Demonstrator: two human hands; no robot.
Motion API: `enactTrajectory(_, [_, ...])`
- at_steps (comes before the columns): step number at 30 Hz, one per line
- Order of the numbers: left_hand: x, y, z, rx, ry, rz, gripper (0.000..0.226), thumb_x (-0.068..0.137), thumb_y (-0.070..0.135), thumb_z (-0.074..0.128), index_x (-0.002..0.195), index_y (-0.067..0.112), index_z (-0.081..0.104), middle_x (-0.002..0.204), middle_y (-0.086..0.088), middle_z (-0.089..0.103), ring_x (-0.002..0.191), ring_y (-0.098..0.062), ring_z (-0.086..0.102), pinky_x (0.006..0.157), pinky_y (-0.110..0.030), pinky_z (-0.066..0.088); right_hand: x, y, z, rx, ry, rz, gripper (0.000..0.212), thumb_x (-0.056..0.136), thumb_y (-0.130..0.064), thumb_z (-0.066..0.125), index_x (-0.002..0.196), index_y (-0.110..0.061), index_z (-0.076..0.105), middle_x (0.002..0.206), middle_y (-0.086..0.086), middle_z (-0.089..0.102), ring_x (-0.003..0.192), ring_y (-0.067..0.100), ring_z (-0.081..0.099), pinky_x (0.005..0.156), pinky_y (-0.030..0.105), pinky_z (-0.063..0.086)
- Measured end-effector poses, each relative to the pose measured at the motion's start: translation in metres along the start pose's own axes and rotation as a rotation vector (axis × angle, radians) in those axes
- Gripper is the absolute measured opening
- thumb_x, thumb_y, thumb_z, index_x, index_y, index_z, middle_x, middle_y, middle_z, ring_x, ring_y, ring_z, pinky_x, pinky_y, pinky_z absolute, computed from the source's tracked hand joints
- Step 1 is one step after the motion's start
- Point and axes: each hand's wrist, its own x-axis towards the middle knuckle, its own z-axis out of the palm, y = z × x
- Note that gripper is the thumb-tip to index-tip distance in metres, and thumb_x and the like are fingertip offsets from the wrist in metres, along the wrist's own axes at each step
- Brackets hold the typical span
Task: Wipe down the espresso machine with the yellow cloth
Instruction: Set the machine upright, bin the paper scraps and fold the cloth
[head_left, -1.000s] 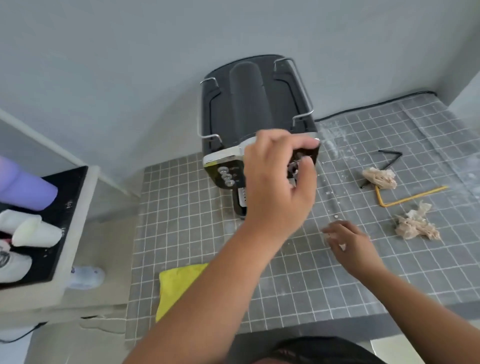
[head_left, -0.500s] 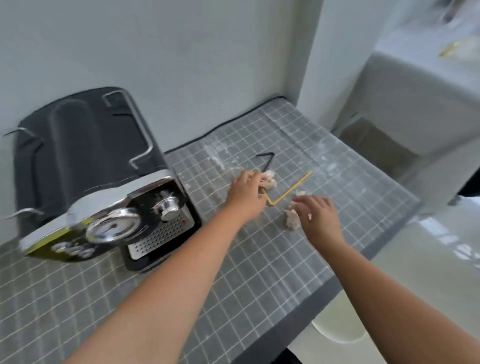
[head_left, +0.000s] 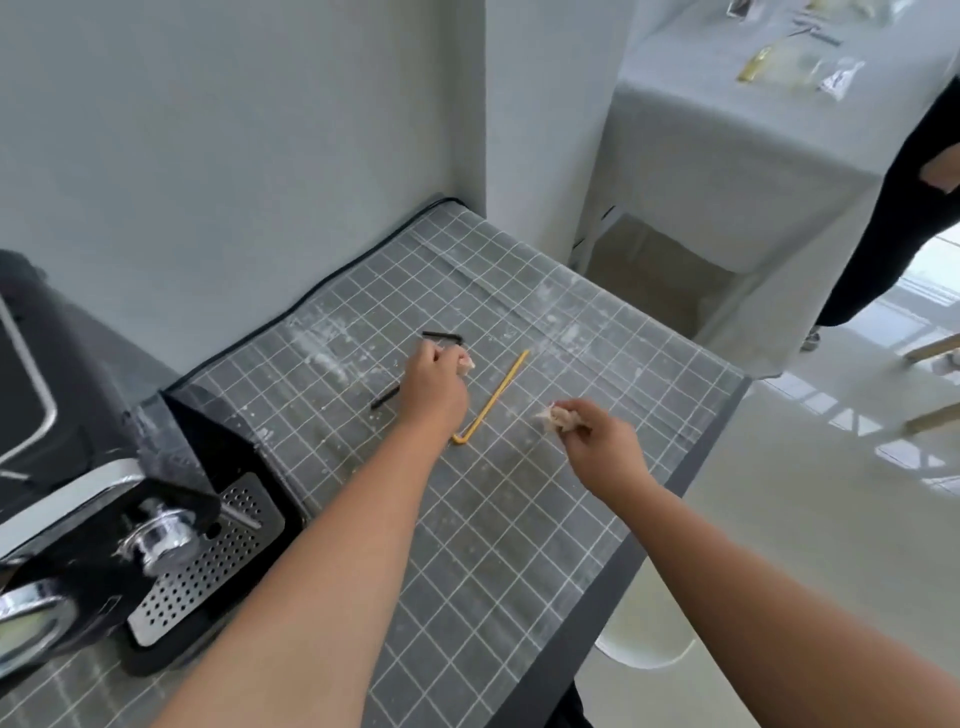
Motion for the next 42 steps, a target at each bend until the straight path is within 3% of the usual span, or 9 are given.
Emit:
enactTrajectory(4, [0.001,0.022,0.023,0.211,-0.293,-0.248,0.071,0.089,0.062,0.038,0.144,0.020,0.023,0.155,-0.012,0.006,0.136,-0.041,0.013,0.110,-0.056,0.021,0.006,0.005,-0.021,0.299,-0.006,0.198,0.020,0.091,-0.017,0.055,0.102,-0.030,0.064,0.078,0.002,0.064,0.059,0.015,0.049,0.052,0.027,0.040])
enactTrajectory(6, [0.000,0.023,0.030,0.255,-0.297,-0.257,0.085,0.081,0.073,0.043,0.145,0.022,0.020,0.155,-0.013,0.009,0.138,-0.041,0.014,0.110,-0.058,0.019,0.002,0.013,-0.031,0.322,-0.006,0.214,0.021,0.090,-0.015,0.054,0.100,-0.030,0.065,0.074,0.000,0.062,0.060,0.017,0.047,0.054,0.029,0.039])
enactTrajectory(10, [-0.001,0.026,0.026,0.255,-0.142,-0.138,0.056,0.087,0.050,0.058,0.134,0.023,0.040,0.137,-0.010,0.040,0.121,-0.033,0.041,0.098,-0.047,0.036,-0.009,0.037,-0.043,0.341,0.048,0.264,0.020,0.090,-0.014,0.055,0.095,-0.031,0.066,0.069,-0.003,0.061,0.059,0.016,0.047,0.053,0.028,0.039])
enactTrajectory(14, [-0.002,0.042,0.023,0.261,-0.200,0.052,0.032,0.091,0.014,0.055,0.122,0.009,0.050,0.121,-0.011,0.054,0.102,-0.031,0.055,0.080,-0.040,0.045,-0.019,0.057,-0.049,0.412,0.092,0.293,0.023,0.089,-0.013,0.058,0.086,-0.034,0.066,0.078,0.003,0.065,0.067,0.019,0.053,0.063,0.034,0.045])
enactTrajectory(22, [0.004,0.068,0.027,0.500,-0.343,0.153,0.024,0.084,0.016,0.062,0.107,0.012,0.058,0.104,-0.012,0.062,0.092,-0.031,0.063,0.076,-0.038,0.050,-0.043,0.087,-0.072,0.491,0.193,0.297,0.027,0.090,-0.010,0.057,0.089,-0.035,0.066,0.086,-0.001,0.069,0.081,0.022,0.064,0.078,0.037,0.053])
enactTrajectory(29, [-0.013,0.079,0.046,0.485,-0.345,0.131,0.029,0.084,0.025,0.060,0.107,0.007,0.060,0.108,-0.017,0.063,0.098,-0.035,0.061,0.080,-0.037,0.048,-0.076,0.140,-0.104,0.652,0.345,0.412,0.030,0.090,0.002,0.052,0.097,-0.024,0.065,0.077,0.006,0.061,0.059,0.015,0.044,0.058,0.028,0.038])
enactTrajectory(35, [-0.062,0.137,0.042,0.040,-0.367,0.156,0.018,0.087,0.025,0.051,0.082,0.009,0.058,0.077,-0.012,0.059,0.075,-0.033,0.055,0.062,-0.033,0.036,-0.113,0.185,-0.129,0.864,0.438,0.611,0.024,0.090,0.007,0.048,0.089,-0.014,0.059,0.080,0.008,0.056,0.062,0.015,0.047,0.057,0.024,0.039])
enactTrajectory(39, [-0.121,0.203,0.075,-0.379,-0.616,0.100,0.021,0.073,0.036,0.047,0.071,0.016,0.055,0.061,-0.003,0.056,0.054,-0.023,0.051,0.057,-0.037,0.046,-0.131,0.213,-0.128,0.960,0.438,0.792,0.025,0.089,0.007,0.047,0.089,-0.016,0.057,0.080,0.007,0.059,0.063,0.016,0.052,0.058,0.025,0.039])
enactTrajectory(42, [-0.160,0.234,0.109,-0.506,-0.816,-0.014,0.014,0.083,0.021,0.051,0.071,0.015,0.054,0.061,-0.004,0.056,0.047,-0.016,0.051,0.052,-0.025,0.044,-0.137,0.227,-0.120,0.994,0.438,0.879,0.023,0.088,0.004,0.050,0.094,-0.016,0.059,0.081,0.006,0.060,0.064,0.017,0.054,0.056,0.025,0.037])
